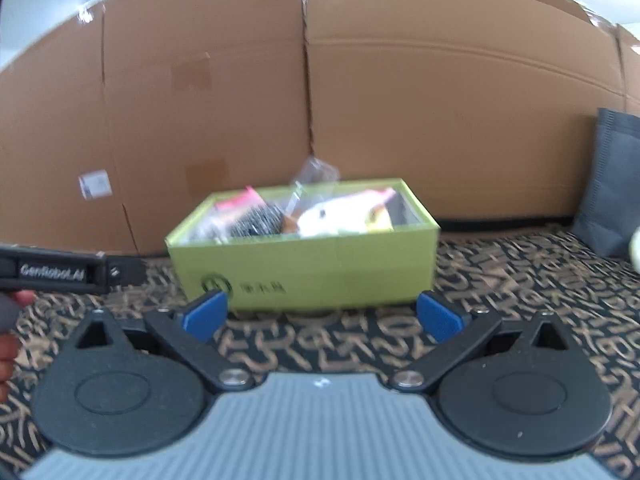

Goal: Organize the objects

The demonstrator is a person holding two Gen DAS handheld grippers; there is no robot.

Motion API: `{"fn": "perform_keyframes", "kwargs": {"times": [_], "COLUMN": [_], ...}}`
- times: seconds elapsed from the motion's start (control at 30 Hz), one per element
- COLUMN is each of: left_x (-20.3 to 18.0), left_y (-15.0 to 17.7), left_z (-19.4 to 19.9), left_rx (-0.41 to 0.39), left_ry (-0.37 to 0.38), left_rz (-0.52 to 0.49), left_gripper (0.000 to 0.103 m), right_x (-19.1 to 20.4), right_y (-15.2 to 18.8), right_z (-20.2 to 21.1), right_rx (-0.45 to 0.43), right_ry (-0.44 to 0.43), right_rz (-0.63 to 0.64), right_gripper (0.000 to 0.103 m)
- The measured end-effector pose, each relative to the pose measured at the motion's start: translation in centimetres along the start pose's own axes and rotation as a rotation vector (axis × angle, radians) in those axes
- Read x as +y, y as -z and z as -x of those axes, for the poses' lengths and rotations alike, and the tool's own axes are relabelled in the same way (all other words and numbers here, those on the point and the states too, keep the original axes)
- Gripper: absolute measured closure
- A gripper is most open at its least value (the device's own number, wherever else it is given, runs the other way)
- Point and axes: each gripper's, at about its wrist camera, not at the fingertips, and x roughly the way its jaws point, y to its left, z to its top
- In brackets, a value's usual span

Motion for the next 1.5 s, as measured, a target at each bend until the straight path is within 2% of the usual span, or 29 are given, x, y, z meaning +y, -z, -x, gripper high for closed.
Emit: {"fn": "perform_keyframes", "kwargs": {"times": [0.13, 0.37, 1.5], "left_x": [0.0, -0.2, -0.4], "left_y": [0.9, 1.7, 2.2], "left_z": [-0.2, 0.9, -0.8], "left_rx": [0.059, 0.068, 0.136], "left_ry": [-0.01, -0.047, -0.053], "left_rz": [0.024, -0.006, -0.019], "left_gripper": [0.0, 0.0, 0.0], "right_x": [-0.2, 0.0, 1.1], "right_y": [1.0, 1.8, 2.3], "right_z": [0.2, 0.1, -2.3], "right_rx": [0.049, 0.08, 0.152], "right_ry": [0.031, 0.078, 0.05], "right_rz": [-0.011, -0.019, -0.007], "right_gripper": [0.0, 0.0, 0.0]}}
